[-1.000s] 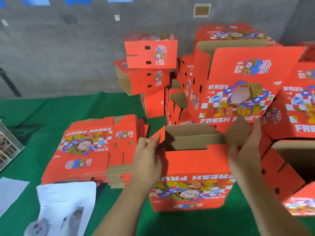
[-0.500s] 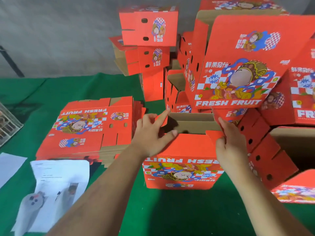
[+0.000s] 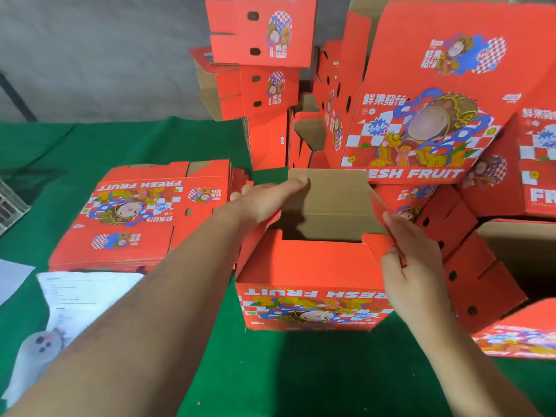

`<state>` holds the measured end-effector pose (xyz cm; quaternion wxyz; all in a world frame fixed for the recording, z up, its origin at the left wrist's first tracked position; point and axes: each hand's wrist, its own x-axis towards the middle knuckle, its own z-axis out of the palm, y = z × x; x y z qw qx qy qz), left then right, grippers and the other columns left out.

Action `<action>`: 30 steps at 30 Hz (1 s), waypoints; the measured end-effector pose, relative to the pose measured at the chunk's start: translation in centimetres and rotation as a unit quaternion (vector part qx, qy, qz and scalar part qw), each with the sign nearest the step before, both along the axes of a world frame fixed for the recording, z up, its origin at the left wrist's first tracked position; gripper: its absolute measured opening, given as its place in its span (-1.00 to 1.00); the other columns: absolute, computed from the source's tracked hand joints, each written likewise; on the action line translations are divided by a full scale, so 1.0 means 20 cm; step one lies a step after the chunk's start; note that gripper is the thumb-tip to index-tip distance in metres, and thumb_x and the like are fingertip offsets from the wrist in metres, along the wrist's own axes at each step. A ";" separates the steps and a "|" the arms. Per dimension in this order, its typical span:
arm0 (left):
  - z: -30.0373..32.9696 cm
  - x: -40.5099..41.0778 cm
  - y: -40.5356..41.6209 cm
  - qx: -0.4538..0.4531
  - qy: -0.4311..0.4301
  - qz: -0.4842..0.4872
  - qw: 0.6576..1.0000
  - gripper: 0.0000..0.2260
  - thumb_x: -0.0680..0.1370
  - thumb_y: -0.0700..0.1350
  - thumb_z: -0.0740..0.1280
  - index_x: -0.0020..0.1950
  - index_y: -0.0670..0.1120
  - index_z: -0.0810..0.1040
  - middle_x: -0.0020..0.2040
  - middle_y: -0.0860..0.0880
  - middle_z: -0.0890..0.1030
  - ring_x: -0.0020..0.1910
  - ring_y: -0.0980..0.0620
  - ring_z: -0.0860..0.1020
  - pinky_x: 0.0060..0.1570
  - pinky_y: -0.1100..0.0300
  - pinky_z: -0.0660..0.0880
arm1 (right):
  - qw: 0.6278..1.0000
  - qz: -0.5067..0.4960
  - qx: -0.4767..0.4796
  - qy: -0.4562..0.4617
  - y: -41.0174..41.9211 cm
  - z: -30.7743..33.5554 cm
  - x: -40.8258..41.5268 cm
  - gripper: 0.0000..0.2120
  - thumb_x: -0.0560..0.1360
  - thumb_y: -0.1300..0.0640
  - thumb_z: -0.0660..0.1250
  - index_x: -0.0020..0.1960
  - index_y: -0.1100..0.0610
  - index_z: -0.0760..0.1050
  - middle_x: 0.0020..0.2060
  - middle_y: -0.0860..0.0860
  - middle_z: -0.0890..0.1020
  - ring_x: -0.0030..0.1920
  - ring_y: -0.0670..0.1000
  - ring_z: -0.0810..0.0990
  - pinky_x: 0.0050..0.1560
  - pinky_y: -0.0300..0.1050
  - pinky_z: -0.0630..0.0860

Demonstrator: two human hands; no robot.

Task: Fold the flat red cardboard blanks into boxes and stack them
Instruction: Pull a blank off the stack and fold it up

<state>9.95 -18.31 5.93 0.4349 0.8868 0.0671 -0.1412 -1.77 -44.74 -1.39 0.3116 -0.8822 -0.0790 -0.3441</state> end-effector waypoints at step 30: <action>-0.22 -0.49 0.17 0.239 -0.117 -0.106 0.958 -0.25 0.55 0.31 0.36 0.65 0.33 0.06 0.60 0.00 0.15 0.62 -0.22 0.06 0.57 -0.29 0.07 | 0.887 0.044 0.094 0.450 0.10 0.05 0.09 0.06 0.32 -0.21 0.62 0.57 -0.31 -0.02 0.37 -0.23 0.32 0.32 -0.11 0.38 0.33 -0.03 0.39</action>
